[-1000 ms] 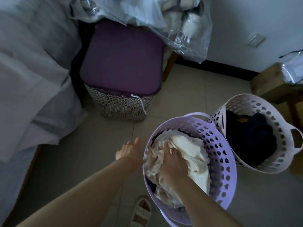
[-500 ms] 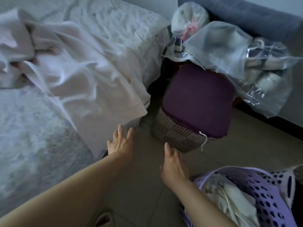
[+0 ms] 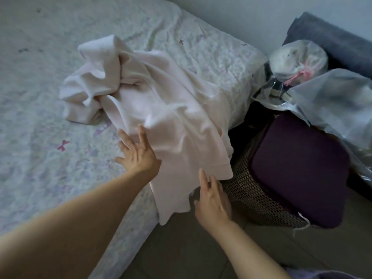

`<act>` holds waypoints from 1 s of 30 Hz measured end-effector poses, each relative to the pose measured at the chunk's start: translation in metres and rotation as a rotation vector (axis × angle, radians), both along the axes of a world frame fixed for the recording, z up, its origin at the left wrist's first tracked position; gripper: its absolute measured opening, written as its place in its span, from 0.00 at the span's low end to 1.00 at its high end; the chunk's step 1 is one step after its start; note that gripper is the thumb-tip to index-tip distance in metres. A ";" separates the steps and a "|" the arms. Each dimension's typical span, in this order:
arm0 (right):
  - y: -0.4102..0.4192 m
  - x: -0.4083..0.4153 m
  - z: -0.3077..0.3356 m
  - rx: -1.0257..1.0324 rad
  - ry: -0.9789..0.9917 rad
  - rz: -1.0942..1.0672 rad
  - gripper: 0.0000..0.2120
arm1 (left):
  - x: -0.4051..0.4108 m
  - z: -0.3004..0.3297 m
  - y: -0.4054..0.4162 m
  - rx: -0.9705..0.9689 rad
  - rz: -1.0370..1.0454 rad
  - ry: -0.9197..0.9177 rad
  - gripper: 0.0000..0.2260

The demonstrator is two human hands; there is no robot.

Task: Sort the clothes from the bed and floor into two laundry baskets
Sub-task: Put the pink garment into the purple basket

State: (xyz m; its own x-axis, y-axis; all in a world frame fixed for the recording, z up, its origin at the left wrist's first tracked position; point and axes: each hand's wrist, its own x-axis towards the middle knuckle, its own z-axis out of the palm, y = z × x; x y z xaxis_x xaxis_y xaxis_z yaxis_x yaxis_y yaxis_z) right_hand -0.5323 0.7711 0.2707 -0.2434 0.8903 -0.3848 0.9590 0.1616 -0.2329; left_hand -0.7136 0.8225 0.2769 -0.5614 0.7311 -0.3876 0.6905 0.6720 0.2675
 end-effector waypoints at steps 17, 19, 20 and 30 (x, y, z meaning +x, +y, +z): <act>0.046 -0.106 0.061 0.060 0.205 0.056 0.51 | -0.012 0.059 -0.022 0.524 0.179 -0.397 0.08; 0.045 -0.110 0.071 0.102 0.257 0.027 0.36 | -0.009 0.072 -0.029 0.570 0.184 -0.408 0.08; 0.044 -0.110 0.076 0.138 0.310 0.028 0.24 | -0.010 0.079 -0.031 0.582 0.179 -0.417 0.07; 0.035 -0.072 0.175 0.341 0.508 -0.111 0.12 | -0.014 0.137 -0.065 0.483 0.077 -0.380 0.33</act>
